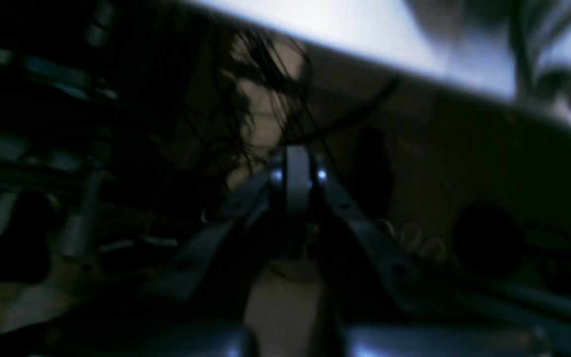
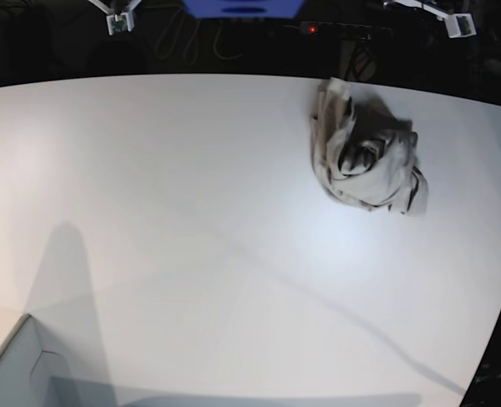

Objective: Layout the t-shirt on the table in an organized manner, then fold the t-shirt properly
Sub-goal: 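Lower the left gripper onto the crumpled beige t-shirt and grasp it, then drag the grasped shirt with the left gripper away from the robot, then regrasp the shirt with the left gripper and pull it across the table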

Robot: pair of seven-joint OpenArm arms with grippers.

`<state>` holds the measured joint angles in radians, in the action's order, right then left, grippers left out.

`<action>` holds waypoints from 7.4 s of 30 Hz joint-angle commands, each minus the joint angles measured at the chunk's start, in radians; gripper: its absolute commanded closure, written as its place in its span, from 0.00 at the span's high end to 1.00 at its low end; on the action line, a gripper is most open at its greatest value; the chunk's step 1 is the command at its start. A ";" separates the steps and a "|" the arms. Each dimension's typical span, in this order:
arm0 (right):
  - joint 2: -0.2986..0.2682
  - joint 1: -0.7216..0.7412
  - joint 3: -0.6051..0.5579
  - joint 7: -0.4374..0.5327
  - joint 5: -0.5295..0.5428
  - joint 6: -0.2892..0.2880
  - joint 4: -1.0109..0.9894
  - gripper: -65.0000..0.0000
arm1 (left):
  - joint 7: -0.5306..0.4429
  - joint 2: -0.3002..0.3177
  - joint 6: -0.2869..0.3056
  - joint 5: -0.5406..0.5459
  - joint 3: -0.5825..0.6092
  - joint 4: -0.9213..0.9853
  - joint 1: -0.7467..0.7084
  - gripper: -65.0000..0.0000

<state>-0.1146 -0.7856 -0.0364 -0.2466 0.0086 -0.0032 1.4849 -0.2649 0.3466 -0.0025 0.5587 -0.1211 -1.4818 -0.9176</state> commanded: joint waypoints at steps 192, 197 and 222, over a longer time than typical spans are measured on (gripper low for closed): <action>0.131 0.259 0.471 -0.224 -0.002 -0.590 0.418 0.00 | 0.232 -0.436 0.160 0.005 0.130 0.521 1.552 0.00; 0.131 0.259 0.471 -0.224 -0.002 -0.590 0.418 0.00 | 0.344 -0.398 0.160 0.005 0.128 0.269 1.569 0.00; 0.135 0.291 0.521 -0.371 -0.003 -0.590 0.425 0.00 | 0.372 -0.295 0.160 0.085 -0.085 0.175 1.825 0.00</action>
<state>0.0277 -0.4961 0.4812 -0.6392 -0.0029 -0.5728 1.8874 0.1230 0.0551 0.1436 0.6346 -0.2123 -1.2949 0.8722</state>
